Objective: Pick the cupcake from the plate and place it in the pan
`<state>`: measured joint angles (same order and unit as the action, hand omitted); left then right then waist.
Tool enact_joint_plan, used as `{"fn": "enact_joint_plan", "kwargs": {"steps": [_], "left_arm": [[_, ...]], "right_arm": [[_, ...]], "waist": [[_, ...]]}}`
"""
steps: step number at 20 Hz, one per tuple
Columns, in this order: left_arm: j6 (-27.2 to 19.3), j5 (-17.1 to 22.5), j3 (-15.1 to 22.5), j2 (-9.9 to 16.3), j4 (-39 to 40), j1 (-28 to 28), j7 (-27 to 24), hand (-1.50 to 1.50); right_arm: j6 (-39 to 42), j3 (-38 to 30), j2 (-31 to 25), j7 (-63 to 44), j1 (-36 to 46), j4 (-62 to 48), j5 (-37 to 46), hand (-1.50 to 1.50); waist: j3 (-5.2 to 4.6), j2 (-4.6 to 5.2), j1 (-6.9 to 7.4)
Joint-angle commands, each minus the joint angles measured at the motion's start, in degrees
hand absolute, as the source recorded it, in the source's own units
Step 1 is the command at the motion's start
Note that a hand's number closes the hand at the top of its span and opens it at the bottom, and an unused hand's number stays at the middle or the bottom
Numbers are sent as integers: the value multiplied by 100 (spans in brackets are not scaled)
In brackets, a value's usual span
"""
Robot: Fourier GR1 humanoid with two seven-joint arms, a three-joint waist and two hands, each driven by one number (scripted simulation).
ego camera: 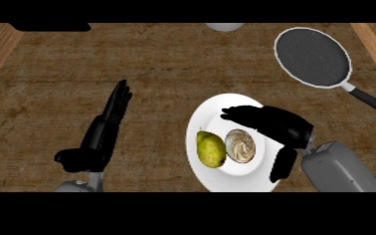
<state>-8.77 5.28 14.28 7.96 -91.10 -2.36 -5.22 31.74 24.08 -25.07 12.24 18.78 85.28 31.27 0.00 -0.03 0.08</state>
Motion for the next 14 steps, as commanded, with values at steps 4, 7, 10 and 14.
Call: {"fn": "enact_joint_plan", "kwargs": {"steps": [4, 7, 10, 14], "left_arm": [[311, -123, -130, -167, 331, 92, -380, 0], [511, -46, -453, -4, 136, -3, -143, 0], [219, -388, -78, -263, -212, 373, -67, 0], [307, -390, -110, -291, -263, 183, 112, 0]], "right_arm": [[-244, -267, 614, 454, -10, -741, 552, -150], [28, -451, 733, 443, 112, -753, 683, -150], [-278, -210, 882, 458, -303, -691, 1018, -150], [-242, -360, 1209, 460, 541, -1842, 1293, -150]], "waist": [[0, 7, 12], [0, 4, 10], [1, 0, 8], [1, 7, 37]]}}
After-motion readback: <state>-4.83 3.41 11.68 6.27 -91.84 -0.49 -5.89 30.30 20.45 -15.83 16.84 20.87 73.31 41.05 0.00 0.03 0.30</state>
